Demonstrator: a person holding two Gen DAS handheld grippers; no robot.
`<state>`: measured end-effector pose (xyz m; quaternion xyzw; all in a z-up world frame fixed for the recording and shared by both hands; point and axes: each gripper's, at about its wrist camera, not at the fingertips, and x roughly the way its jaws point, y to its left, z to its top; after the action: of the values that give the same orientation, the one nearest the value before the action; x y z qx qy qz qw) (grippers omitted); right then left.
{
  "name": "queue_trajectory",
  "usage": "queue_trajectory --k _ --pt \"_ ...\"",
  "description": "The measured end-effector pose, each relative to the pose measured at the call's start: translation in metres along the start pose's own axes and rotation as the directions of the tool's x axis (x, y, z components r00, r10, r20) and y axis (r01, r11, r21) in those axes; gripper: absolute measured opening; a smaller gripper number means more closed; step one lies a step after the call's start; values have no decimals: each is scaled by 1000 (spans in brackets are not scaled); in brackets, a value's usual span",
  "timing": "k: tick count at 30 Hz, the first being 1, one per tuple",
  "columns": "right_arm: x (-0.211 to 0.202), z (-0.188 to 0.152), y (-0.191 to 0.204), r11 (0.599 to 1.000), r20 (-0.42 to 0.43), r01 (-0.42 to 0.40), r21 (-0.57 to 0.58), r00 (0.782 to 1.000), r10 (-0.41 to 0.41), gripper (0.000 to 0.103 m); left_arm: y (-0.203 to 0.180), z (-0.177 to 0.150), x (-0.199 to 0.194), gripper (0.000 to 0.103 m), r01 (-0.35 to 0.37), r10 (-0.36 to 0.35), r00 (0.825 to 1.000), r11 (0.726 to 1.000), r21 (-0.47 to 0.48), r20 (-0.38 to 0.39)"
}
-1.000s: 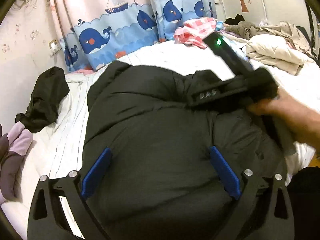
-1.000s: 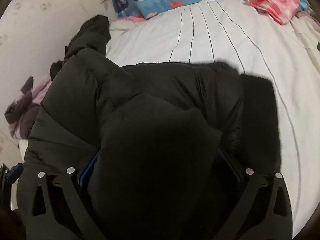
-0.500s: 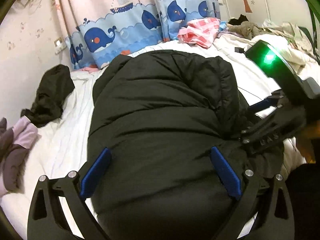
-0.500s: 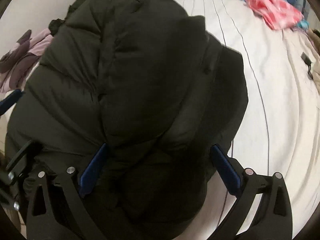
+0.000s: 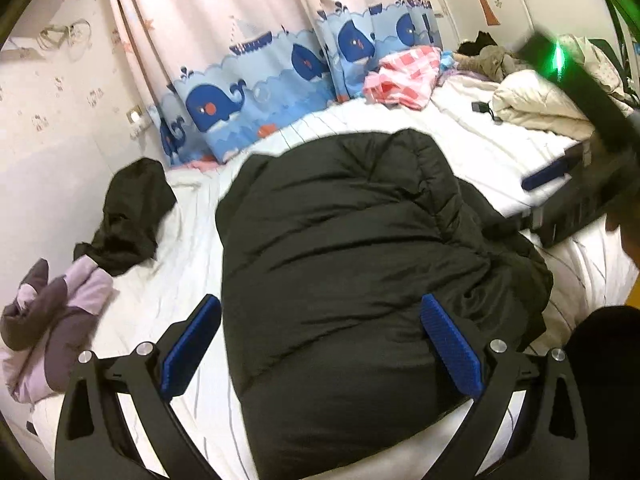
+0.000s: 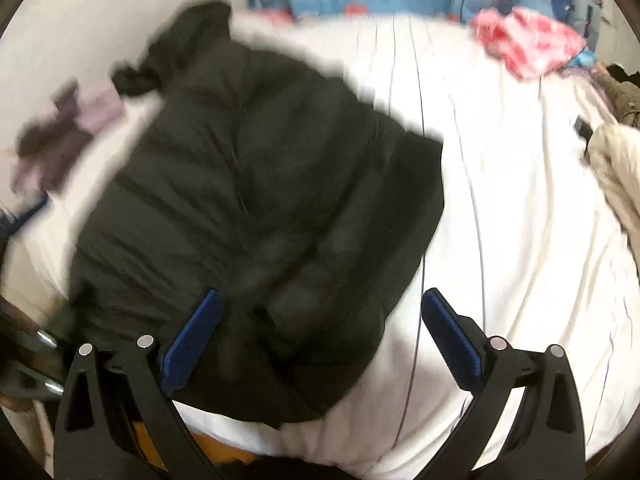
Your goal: Fold large clothes
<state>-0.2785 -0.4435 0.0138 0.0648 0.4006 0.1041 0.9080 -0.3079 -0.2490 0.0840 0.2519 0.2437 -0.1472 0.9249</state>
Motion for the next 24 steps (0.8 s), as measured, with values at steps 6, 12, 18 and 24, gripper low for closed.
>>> queue_trajectory --k 6,12,18,24 --pt "-21 78 13 973 191 -220 68 960 204 97 21 24 10 96 -14 18 998 998 -56 63" --pt "104 113 -27 976 78 -60 207 996 45 97 66 34 84 96 111 -117 993 969 -221 -15" --pt "150 92 -59 954 38 -100 283 995 93 96 49 9 120 96 180 -199 977 962 -206 -72" --pt "129 78 -58 954 14 -65 293 998 64 96 49 0 115 96 168 -185 980 968 -187 -77"
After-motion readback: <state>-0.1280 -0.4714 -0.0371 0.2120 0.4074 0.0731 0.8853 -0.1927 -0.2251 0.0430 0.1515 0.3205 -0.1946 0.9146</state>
